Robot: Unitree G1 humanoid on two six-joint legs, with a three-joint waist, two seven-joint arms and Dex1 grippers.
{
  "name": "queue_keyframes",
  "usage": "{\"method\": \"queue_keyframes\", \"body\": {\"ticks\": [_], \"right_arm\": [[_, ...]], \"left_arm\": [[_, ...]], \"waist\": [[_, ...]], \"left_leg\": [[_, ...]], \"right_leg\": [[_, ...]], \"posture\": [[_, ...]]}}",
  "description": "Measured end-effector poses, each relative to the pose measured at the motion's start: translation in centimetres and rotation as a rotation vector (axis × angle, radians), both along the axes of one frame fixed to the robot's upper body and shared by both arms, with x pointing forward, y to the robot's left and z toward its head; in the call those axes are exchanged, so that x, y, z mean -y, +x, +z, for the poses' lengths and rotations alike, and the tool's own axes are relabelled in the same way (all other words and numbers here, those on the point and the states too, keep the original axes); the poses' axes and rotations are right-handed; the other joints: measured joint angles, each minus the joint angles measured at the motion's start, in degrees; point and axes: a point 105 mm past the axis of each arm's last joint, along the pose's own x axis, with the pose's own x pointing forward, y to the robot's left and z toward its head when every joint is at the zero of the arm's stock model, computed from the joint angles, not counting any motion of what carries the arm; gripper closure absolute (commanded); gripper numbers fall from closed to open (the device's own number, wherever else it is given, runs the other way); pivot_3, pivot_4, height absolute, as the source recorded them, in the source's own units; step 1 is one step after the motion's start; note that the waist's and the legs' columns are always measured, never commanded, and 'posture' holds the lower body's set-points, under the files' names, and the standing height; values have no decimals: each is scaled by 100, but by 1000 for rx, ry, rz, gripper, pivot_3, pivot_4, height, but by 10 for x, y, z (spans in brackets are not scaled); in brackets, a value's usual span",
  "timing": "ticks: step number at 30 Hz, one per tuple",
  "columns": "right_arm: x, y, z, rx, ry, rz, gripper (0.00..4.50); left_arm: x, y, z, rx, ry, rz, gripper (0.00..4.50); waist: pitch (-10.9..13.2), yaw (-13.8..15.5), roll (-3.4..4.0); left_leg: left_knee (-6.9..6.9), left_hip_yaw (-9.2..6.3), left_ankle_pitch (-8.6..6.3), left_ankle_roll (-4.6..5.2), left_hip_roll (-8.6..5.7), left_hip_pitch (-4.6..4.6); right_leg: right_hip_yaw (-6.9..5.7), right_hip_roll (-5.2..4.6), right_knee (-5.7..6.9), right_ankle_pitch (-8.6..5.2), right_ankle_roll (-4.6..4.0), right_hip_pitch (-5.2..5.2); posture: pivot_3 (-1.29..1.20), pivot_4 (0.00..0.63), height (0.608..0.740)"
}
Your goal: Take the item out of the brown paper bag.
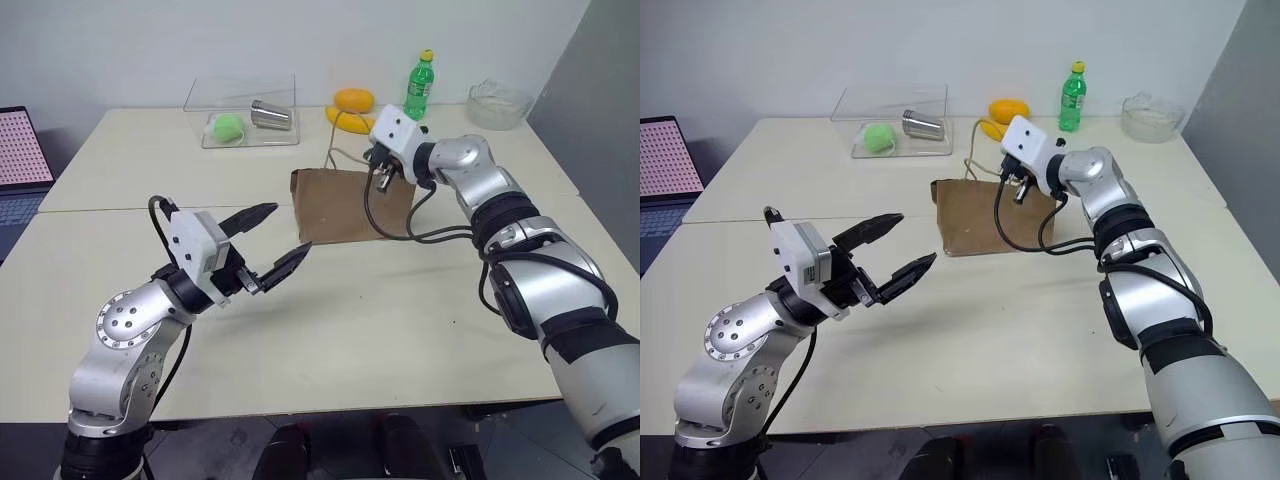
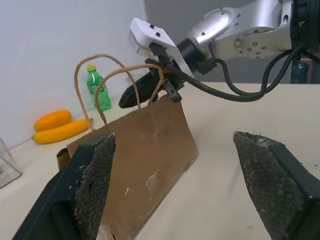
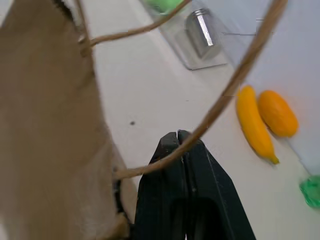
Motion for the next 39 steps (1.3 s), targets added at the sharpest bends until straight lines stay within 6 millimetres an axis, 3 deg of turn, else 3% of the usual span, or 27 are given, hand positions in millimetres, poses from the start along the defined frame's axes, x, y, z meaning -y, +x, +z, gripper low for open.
{"method": "queue_keyframes", "body": {"ticks": [6, 12, 17, 26, 32, 33, 35, 37, 39], "right_arm": [[13, -9, -6, -44, -145, 88, 4482], [11, -36, -20, -121, -231, 287, 4482], [13, -64, -36, -179, -252, 408, 4482], [5, -99, -53, -267, -280, 502, 4482], [5, -127, -40, -253, -193, 530, 4482], [7, -131, -35, -236, -150, 517, 4500], [10, -138, -26, -210, -59, 482, 4500], [14, -147, -20, -193, 31, 433, 4130], [30, -165, -28, -204, 144, 339, 3558]], "left_arm": [[-2, -4, -7, -19, 54, -22, 563], [-12, -16, -26, -98, 155, -59, 563], [-31, -18, -15, -90, 225, -29, 563], [-25, -26, -12, -133, 226, -94, 563], [-18, -27, -10, -123, 261, -139, 563], [-16, -28, -13, -128, 278, -152, 201], [-10, -28, -19, -138, 318, -181, 10], [-4, -29, -25, -125, 374, -224, 0], [5, -23, -30, -39, 466, -268, 0]], "waist": [[1, 1, 2], [2, 1, 3], [2, 32, 3], [3, 28, 5], [3, 62, 5], [3, 70, 5], [3, 86, 4], [3, 107, 4], [-2, 202, -2]], "left_leg": [[0, 0, 0, 0, 1, 3], [-1, -2, 0, 0, 4, 3], [0, -4, 0, 0, 7, 11], [0, -5, 0, 0, 9, 9], [0, -9, 0, 0, 7, 4], [0, -9, 0, 0, 7, 4], [0, -9, 0, 0, 6, 3], [0, -7, 0, 0, 6, 3], [-3, -17, -1, 0, 7, 3]], "right_leg": [[-1, 0, 2, 0, 0, 1], [-2, 2, 2, -1, 0, 1], [-6, 2, 2, -1, 0, 9], [-8, 2, 1, -2, -1, 8], [-11, 1, -4, -2, 0, 9], [-11, 0, -4, -2, 0, 9], [-11, 0, -4, -2, 0, 9], [-11, 0, -4, -2, 0, 9], [-22, 2, -13, -4, -2, 16]], "posture": [[0, 150, 740], [0, 150, 740], [0, 150, 740], [0, 150, 740], [0, 150, 740], [0, 150, 740], [0, 150, 740], [0, 150, 740], [0, 150, 740]]}}
